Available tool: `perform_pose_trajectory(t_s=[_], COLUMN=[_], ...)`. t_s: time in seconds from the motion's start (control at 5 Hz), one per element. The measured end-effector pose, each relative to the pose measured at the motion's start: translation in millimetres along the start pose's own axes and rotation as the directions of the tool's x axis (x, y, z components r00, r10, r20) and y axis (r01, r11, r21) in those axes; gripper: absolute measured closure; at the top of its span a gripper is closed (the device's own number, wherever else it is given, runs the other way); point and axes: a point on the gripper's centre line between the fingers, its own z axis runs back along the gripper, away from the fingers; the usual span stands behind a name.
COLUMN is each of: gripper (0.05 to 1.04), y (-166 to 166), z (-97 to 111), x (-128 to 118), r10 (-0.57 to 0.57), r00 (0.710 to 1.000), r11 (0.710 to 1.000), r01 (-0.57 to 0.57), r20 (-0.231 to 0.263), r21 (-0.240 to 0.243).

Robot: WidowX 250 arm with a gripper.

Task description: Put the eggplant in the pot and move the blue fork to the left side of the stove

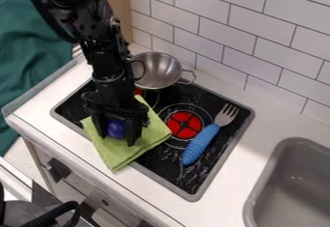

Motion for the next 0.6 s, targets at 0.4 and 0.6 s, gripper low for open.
perform_pose_trajectory(t_s=[0.4, 0.6], gripper=[0.377, 0.377], y=[-8.5, -12.2], z=[30.6, 49.2], x=[1.5, 16.4], r10=[-0.003, 0.01], r00=[0.998, 0.996], r11=[0.999, 1.0], r01=[0.001, -0.012], r20=[0.06, 0.085], r21=[0.034, 0.023])
